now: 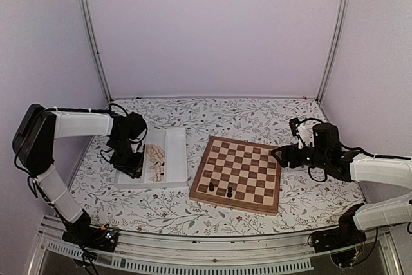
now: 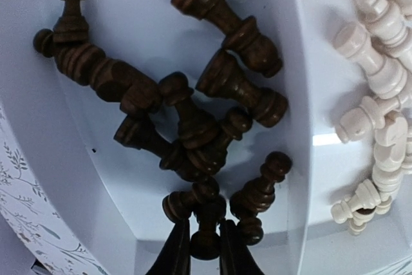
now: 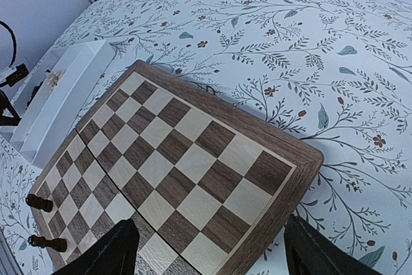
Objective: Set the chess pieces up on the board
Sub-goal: Pick up the chess piece from the storage box, then place the chess piece on the chessboard.
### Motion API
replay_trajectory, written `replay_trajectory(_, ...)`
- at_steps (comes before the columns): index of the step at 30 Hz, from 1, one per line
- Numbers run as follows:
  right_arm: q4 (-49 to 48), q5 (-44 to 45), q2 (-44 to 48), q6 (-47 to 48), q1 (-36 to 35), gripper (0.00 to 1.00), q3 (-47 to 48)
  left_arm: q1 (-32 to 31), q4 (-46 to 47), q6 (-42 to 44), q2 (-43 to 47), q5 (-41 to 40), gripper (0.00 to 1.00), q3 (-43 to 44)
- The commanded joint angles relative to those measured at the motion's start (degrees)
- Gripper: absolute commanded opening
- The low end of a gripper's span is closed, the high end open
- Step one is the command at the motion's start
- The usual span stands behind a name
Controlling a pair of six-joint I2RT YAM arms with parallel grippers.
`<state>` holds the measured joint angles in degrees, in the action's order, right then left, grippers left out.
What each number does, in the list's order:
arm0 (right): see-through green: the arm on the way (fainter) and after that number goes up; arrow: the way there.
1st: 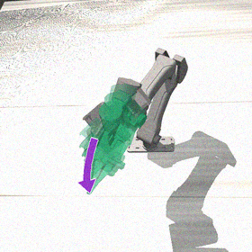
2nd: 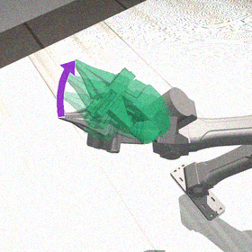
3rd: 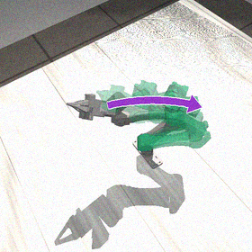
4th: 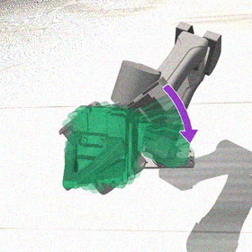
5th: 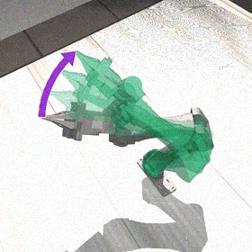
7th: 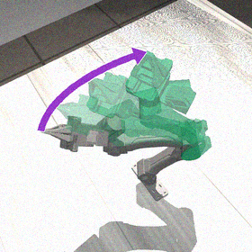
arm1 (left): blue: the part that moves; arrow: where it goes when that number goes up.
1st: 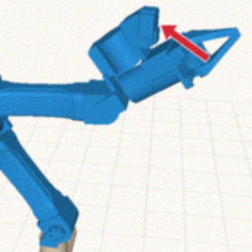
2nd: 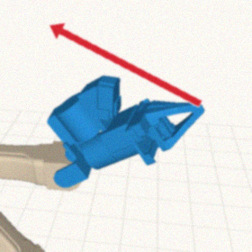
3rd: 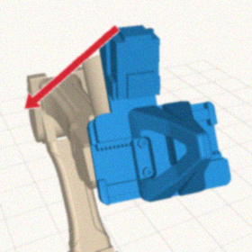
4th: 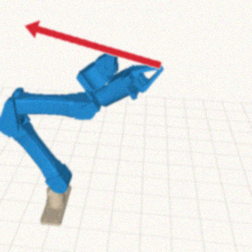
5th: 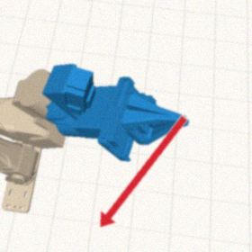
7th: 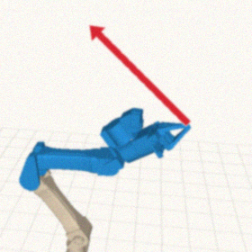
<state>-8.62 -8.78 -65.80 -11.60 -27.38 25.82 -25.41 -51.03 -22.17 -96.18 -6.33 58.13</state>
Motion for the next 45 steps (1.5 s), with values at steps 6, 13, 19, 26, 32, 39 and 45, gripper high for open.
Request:
replay_trajectory(6, -1.2, -0.6, 0.3, -0.6, -0.3, 0.81, 0.2, -0.2, -5.7, -0.4, 8.0, -2.8, 0.14, 4.8)
replay_trajectory(13, -1.6, -0.8, -0.6, -0.5, -0.3, 0.81, 0.4, -6.4, -8.9, -0.7, 9.1, -1.9, 0.14, 12.5)
replay_trajectory(19, -1.5, -0.6, -0.1, -0.6, -0.3, 0.81, 0.2, -15.6, -6.5, -0.5, 4.3, 2.4, 0.14, 16.6)
replay_trajectory(26, -1.3, -0.6, 0.0, -0.5, -0.3, 0.81, 0.1, -24.6, -4.2, 0.2, -4.7, 5.9, 0.13, 21.8)
replay_trajectory(32, -1.2, -0.7, 0.1, -0.5, -0.3, 0.81, 0.1, -28.3, -3.1, 0.5, -10.1, 9.5, 0.13, 25.4)
replay_trajectory(39, -1.2, -0.7, 0.2, -0.6, -0.3, 0.81, 0.2, -31.6, -2.7, 0.7, -14.9, 12.1, 0.13, 29.5)
replay_trajectory(45, -1.2, -0.8, 0.0, -0.5, -0.2, 0.81, 0.3, -32.6, -3.2, 1.0, -17.3, 12.8, 0.13, 30.5)
